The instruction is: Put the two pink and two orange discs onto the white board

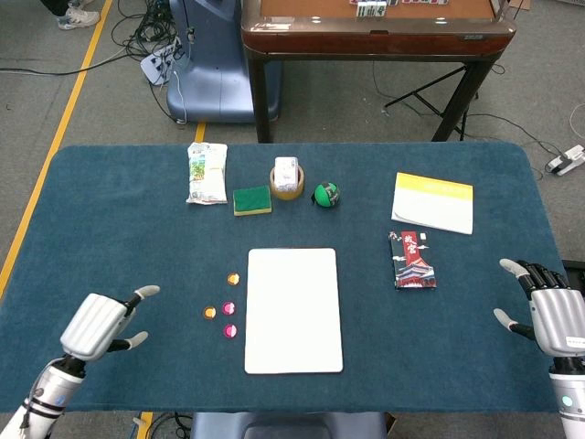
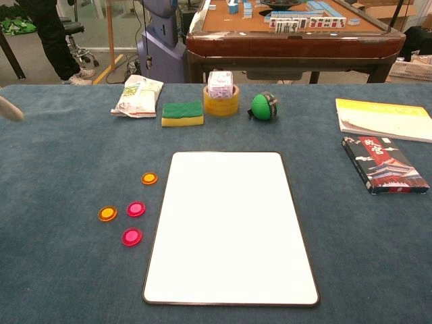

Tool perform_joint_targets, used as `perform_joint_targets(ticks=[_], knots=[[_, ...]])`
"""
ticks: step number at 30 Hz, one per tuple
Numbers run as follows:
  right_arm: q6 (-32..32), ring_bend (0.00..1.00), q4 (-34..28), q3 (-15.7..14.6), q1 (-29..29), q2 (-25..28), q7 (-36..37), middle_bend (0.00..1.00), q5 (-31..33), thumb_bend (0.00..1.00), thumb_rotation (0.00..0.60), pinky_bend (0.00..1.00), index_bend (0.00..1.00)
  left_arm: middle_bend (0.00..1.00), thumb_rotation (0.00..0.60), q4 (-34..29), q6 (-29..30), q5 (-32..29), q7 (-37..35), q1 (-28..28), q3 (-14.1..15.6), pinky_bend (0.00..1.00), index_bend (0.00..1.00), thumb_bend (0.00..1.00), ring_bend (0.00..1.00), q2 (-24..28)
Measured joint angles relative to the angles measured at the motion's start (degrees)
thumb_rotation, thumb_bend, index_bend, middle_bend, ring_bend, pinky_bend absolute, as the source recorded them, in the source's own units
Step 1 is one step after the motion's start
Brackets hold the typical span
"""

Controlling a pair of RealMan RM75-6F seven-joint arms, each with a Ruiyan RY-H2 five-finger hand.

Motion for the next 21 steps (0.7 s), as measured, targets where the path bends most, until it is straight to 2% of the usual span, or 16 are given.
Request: perform_joint_targets(ticks=[2, 7, 14, 21], knots=[[0.07, 0.25, -0.01, 0.04, -0.04, 0.23, 0.4, 0.28, -0.04, 0.02, 0.6, 0.32, 0.24, 1.0, 0.6, -1.16, -2.76, -0.12, 0.95, -1.81, -0.18, 1.0, 0.39, 0.14, 0.99, -0.29], [0.15, 0.25, -0.08, -0.05, -0.08, 0.5, 0.78, 0.28, -0.39, 0.02, 0.6, 0.32, 0.24, 1.0, 0.6, -3.69, -9.29, -1.19, 3.67, -6.3, -0.81, 1.0, 0.42, 0.14, 1.0, -1.95], [1.2, 0.25, -0.33, -0.02, -0.64, 1.12, 1.83, 0.28, -0.61, 0.02, 0.6, 0.32, 0.24, 1.0, 0.6, -5.48, -16.97, -8.24, 9.64, -10.86, -2.49, 1.0, 0.44, 0.14, 1.0, -5.4], [1.92, 0.25, -0.43, 0.05, -1.17, 1.83, 3.04, 0.28, -0.68, 0.02, 0.6, 0.32, 0.24, 1.0, 0.6, -4.87, -21.27, -14.53, 15.78, -14.28, -3.34, 1.0, 0.45, 0.14, 1.0, -9.7]])
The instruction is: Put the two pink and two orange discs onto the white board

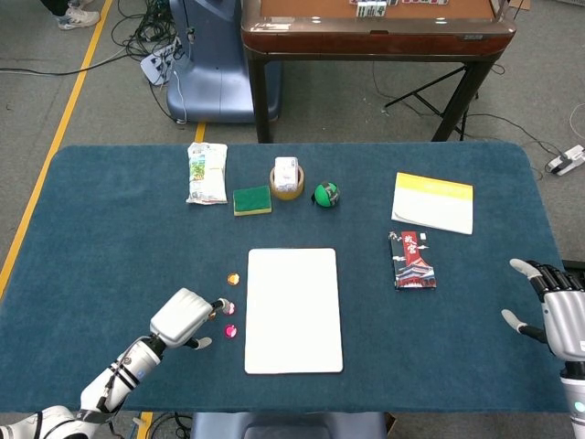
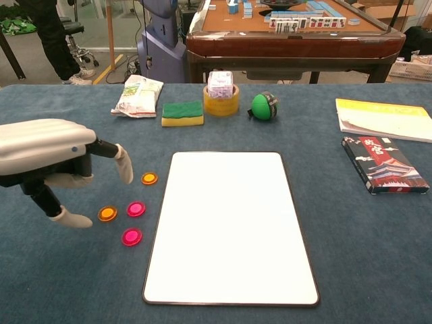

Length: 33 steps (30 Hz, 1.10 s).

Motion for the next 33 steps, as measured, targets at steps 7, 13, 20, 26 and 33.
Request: perform_joint_targets(ticks=[7, 13, 20, 26, 33], knots=[[0.35, 0.25, -0.06, 0.04, -0.26, 0.39, 0.66, 0.28, -0.15, 0.02, 0.6, 0.32, 0.24, 1.0, 0.6, 1.48, -1.95, -4.41, 2.81, -1.98, 0.22, 1.0, 0.49, 0.14, 1.0, -3.05], [0.5, 0.25, -0.12, -0.01, -0.38, 0.48, 0.8, 0.28, -0.36, 0.02, 0.6, 0.32, 0.24, 1.0, 0.6, 3.2, -2.74, -7.41, 3.99, -3.28, 0.77, 1.0, 0.53, 0.14, 1.0, -5.53], [0.38, 0.25, -0.11, 0.04, -0.35, 0.43, 0.73, 0.28, -0.36, 0.02, 0.6, 0.32, 0.24, 1.0, 0.6, 4.65, -2.84, -9.04, 4.31, -4.22, 1.61, 1.0, 0.55, 0.14, 1.0, -6.92], [0.12, 0.25, -0.15, 0.0, -0.27, 0.42, 0.61, 0.28, -0.38, 0.02, 0.6, 0.32, 0.24, 1.0, 0.6, 5.17, -2.58, -10.38, 3.67, -4.89, 1.55, 1.0, 0.54, 0.14, 1.0, -7.44], [-0.04, 0.25, -0.16, 0.04, -0.23, 0.48, 0.68, 0.28, -0.33, 0.02, 0.6, 0.32, 0.24, 1.0, 0.6, 5.04, -3.17, -12.05, 3.09, -5.91, 1.83, 1.0, 0.53, 0.14, 1.0, -7.5]])
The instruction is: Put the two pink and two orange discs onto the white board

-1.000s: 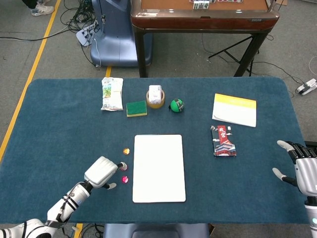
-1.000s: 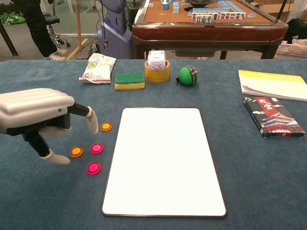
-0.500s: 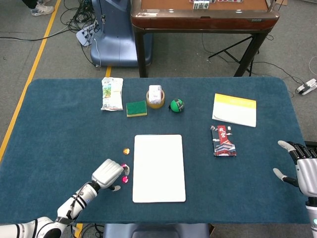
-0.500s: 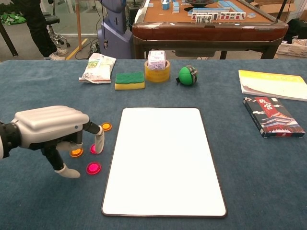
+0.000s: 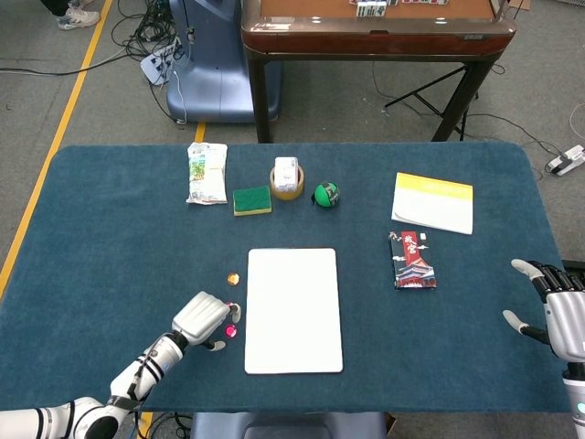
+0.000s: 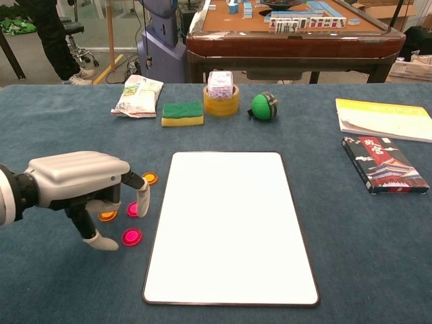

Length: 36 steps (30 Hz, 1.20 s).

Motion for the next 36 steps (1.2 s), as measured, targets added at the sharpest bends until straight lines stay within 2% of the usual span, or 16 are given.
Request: perform_joint_targets(ticks=[13, 36], knots=[[0.06, 0.25, 0.07, 0.06, -0.06, 0.15, 0.43, 0.28, -0.02, 0.02, 0.6, 0.32, 0.24, 1.0, 0.6, 0.95, -0.33, -3.66, 1.59, -1.65, 0.74, 1.0, 0.51, 0.23, 1.0, -1.05], [0.05, 0.25, 0.07, 0.15, -0.06, 0.2, 0.54, 0.28, 0.01, 0.02, 0.6, 0.32, 0.24, 1.0, 0.6, 2.78, 0.11, -8.0, 2.48, -3.63, 1.7, 1.0, 0.53, 0.25, 1.0, -3.18]])
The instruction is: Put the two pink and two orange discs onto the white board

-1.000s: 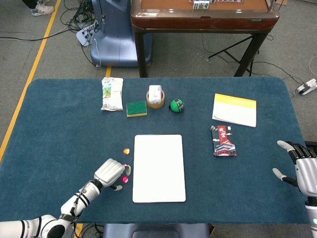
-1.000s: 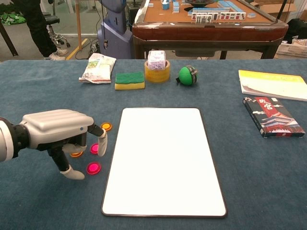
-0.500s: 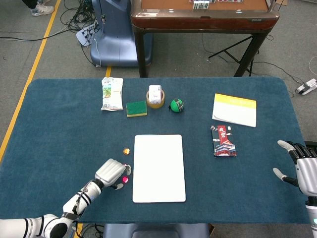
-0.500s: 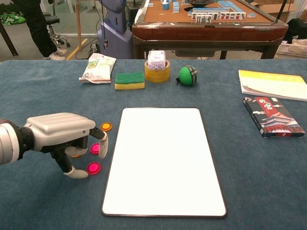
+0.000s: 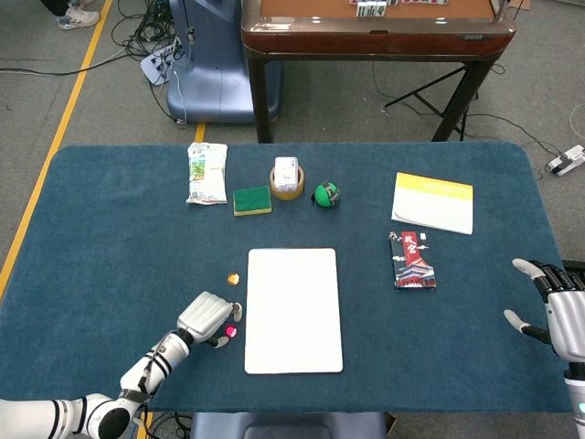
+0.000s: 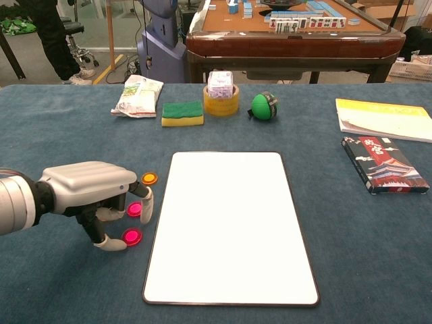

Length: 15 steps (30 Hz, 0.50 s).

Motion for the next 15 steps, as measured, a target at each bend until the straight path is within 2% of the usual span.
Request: perform_joint_targets(ticks=[15], knots=[[-0.14, 0.25, -0.05, 0.01, 0.06, -0.02, -0.15, 0.28, 0.03, 0.02, 0.6, 0.32, 0.24, 1.0, 0.6, 0.96, 0.42, -0.26, -0.77, -0.48, 0.68, 1.0, 0.56, 0.27, 1.0, -0.61]])
